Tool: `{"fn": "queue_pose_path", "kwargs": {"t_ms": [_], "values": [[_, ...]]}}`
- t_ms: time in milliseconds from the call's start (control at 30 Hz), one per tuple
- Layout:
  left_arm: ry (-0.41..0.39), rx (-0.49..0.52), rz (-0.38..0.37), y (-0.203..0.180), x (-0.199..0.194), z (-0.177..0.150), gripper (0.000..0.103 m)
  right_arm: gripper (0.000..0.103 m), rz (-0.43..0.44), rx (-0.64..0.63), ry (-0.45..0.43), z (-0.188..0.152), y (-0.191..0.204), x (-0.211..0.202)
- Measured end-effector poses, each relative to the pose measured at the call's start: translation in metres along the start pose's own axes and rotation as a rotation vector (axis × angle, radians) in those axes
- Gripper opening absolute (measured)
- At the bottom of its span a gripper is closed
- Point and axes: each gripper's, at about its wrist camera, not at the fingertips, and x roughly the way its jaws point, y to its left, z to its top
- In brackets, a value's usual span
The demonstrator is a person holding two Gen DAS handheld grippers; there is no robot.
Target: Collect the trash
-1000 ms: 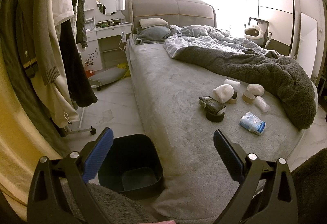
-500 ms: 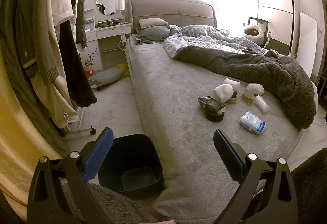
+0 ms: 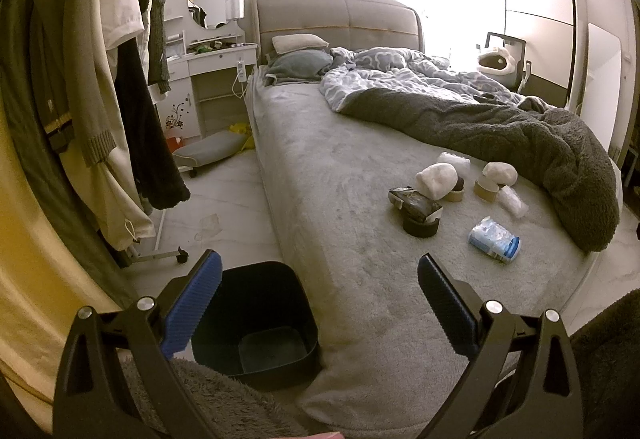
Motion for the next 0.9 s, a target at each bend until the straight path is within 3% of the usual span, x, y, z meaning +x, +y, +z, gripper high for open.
{"fn": "queue_pose_path", "kwargs": {"t_ms": [700,900], "values": [[0.003,0.011,0.006,0.0,0.0,0.0,0.1,0.1,-0.009,-0.014,0.012,0.0,0.0,0.004],[0.001,0.015,0.012,0.009,0.004,-0.025,0.1,0.1,-0.014,-0.003,0.043,-0.005,-0.004,0.011]]}}
